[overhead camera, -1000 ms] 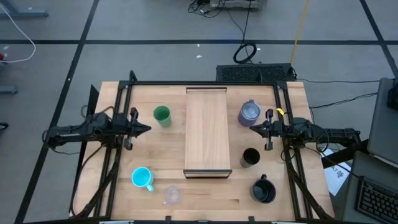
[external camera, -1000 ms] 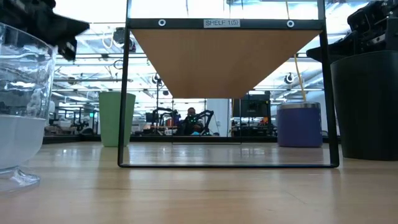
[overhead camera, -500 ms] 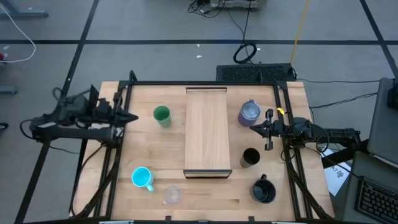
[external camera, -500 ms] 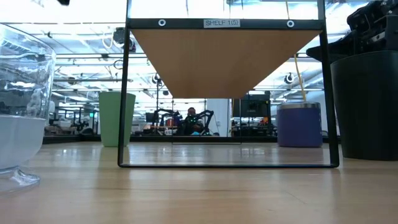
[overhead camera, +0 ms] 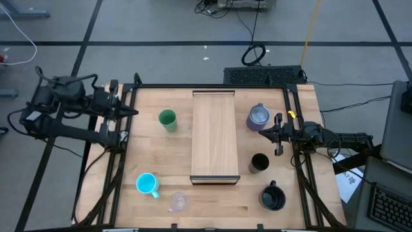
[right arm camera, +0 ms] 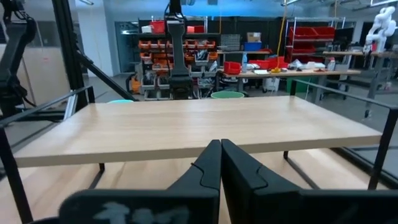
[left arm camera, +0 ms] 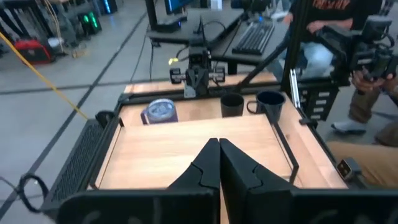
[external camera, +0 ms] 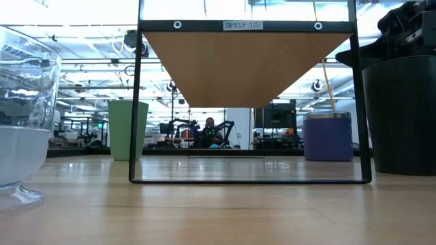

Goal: Stack small to large cups/mugs on shelf
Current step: Put the green cup on the shelf

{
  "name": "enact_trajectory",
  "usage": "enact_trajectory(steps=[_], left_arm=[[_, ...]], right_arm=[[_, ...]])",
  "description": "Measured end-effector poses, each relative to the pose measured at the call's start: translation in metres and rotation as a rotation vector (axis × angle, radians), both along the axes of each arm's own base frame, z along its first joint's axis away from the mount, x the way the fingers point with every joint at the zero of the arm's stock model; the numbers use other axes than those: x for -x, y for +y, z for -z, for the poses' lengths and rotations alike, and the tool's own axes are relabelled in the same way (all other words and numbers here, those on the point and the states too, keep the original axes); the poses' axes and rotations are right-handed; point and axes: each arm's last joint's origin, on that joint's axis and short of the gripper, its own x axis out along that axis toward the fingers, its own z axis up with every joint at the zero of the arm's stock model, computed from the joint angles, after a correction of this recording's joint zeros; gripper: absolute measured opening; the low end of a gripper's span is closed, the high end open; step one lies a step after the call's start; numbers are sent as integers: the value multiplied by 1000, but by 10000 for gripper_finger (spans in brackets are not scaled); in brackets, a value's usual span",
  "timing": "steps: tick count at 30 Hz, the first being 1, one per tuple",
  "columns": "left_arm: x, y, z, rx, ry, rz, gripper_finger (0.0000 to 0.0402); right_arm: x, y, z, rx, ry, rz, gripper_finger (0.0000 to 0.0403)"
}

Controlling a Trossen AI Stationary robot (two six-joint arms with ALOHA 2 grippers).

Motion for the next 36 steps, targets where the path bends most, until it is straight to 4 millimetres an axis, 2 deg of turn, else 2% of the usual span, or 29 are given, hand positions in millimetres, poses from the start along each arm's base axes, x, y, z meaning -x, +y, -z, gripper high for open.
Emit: enact_trajectory(steps=[5,12,15,19,22,26,32,36], left_arm=[[-7,0,-9,8,118,-1,7],[-18,1,-1,17,182,-4,2],[-19,1,-1,5,179,-10,6],[-20,3,-2,-13,170,-50,10],[-20,3,-2,-16,171,-55,5],[-20,3,-2,-25,170,-53,4],[-20,3,-2,-25,170,-53,9],[-20,3,-2,-22,170,-54,3]], right_arm=[[0,0,0,-42,-4,-2,0],[0,0,-1,-132,-7,-7,0],[-1,0,2,-148,42,-6,0],[2,0,-31,-139,-1,-5,0],[1,0,-52,-137,41,-1,0],[-1,0,-92,-135,52,0,0],[-15,0,-153,-136,100,3,0],[-31,-1,-187,-129,187,9,0]])
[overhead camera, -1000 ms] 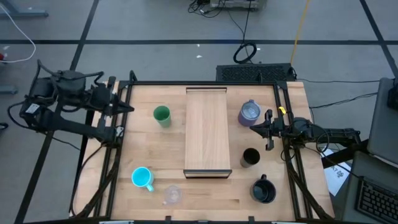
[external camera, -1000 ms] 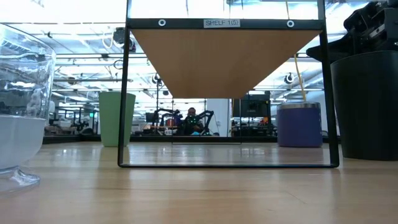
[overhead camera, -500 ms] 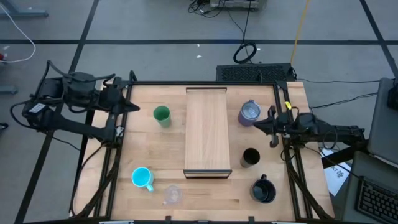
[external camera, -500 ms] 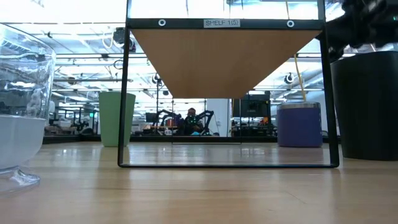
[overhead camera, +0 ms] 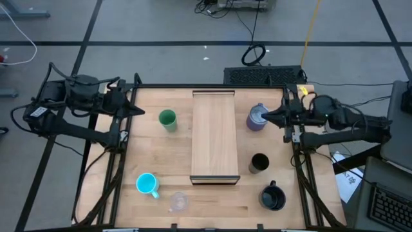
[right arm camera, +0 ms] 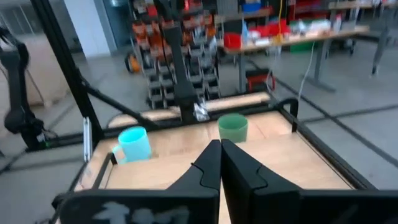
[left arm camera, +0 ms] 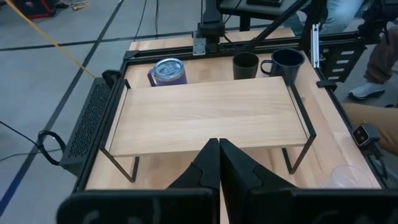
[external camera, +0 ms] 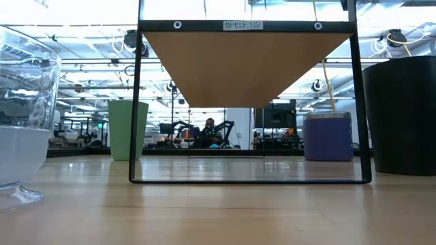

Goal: Stack small to large cups/mugs on shelf
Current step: Put the green cup on the shelf

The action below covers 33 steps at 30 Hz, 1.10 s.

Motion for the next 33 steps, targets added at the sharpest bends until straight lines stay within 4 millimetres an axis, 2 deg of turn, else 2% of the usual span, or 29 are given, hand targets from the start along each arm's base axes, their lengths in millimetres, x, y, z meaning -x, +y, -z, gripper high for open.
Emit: enact_trajectory(steps=[6,11,14,21,27,33], left_arm=[[0,0,0,8,1,-5,13],[-3,0,1,11,8,-6,5],[-8,-1,7,22,25,-4,3],[-26,-6,37,16,97,-19,24],[-40,-12,58,-26,117,-23,26],[-46,-20,70,-40,122,20,26]], right_arm=[[-20,-1,-40,-1,125,0,0],[-36,-1,-60,-8,170,1,0],[-47,0,-60,-17,162,-6,0],[-64,8,-49,-12,238,6,0],[-64,18,-48,7,242,29,0],[-62,28,-46,35,262,51,0]])
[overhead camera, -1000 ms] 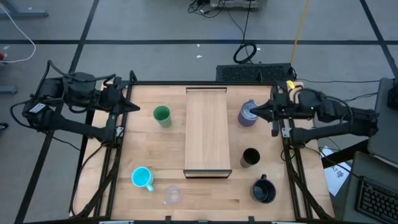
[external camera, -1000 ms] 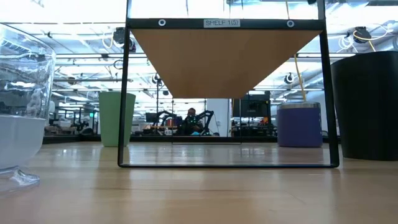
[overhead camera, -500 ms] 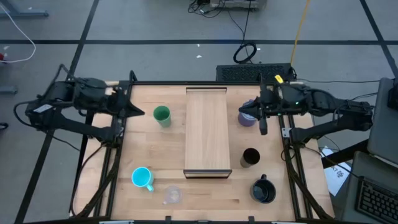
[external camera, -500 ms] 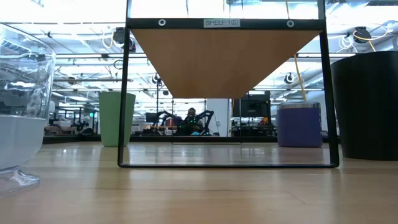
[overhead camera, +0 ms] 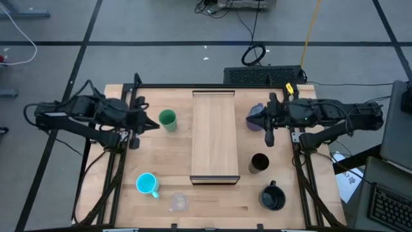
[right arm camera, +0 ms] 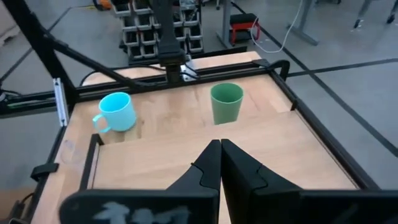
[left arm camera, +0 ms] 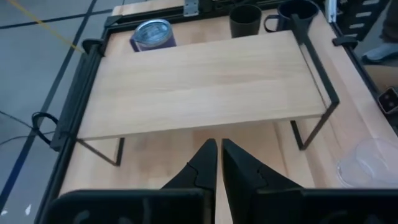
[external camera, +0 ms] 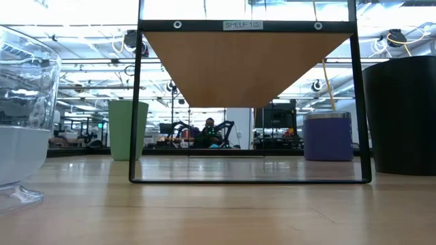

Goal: Stack small to large cups/mugs on shelf
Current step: Put the green cup on the shelf

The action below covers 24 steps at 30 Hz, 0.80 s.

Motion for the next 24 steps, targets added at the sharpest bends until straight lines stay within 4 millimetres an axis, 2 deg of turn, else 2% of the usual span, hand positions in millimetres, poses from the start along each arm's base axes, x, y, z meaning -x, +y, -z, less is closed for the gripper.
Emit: enact_trajectory(steps=[12,18,24], left_arm=[[-5,-15,20,31,29,3,37],[-14,-19,32,13,99,-21,99],[-36,-13,55,-98,283,-66,161]], right_arm=[[-19,12,12,22,63,-22,0],[-29,14,20,37,103,-26,0],[-40,16,24,103,109,-58,0]])
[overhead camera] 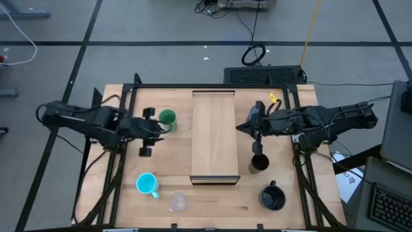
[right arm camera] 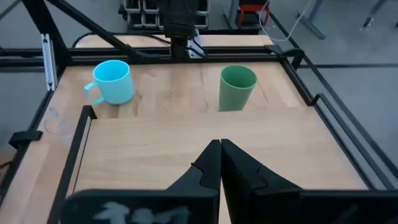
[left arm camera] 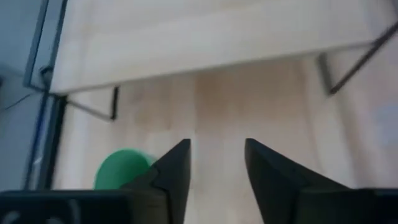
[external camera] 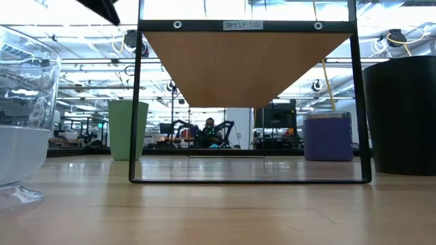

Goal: Stack small to large cups/mugs on shelf
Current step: Put the green cup on the shelf

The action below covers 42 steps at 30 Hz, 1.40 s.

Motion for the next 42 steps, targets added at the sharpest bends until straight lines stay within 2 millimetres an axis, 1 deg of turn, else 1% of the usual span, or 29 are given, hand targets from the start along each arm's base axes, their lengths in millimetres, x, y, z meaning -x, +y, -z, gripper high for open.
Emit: enact_trajectory(steps=[6,10,13,19,22,24,26,30,33,37,42], left_arm=[[-24,16,20,-53,143,-44,214],[-31,27,28,-76,200,-62,242],[-35,37,33,-82,244,-90,251],[-39,53,45,-54,338,-139,253],[-44,55,51,-30,370,-126,253],[-47,56,55,-44,395,-114,253],[-50,58,59,-72,420,-109,253],[-54,64,65,-74,457,-127,253],[-54,69,69,-69,492,-145,248],[-55,76,73,-31,511,-174,227],[-55,76,72,-13,504,-183,189]], right_arm=[[-6,1,4,25,17,-12,0],[-5,1,8,31,56,-12,0],[-5,1,15,29,77,-8,0],[-4,1,41,18,101,2,0],[-3,1,51,16,96,2,0],[-2,0,56,13,83,2,0],[0,0,58,12,75,1,0],[2,0,60,3,71,3,0],[3,2,59,-2,65,-3,0],[4,7,59,-2,64,-24,0],[6,14,59,-3,64,-55,0]])
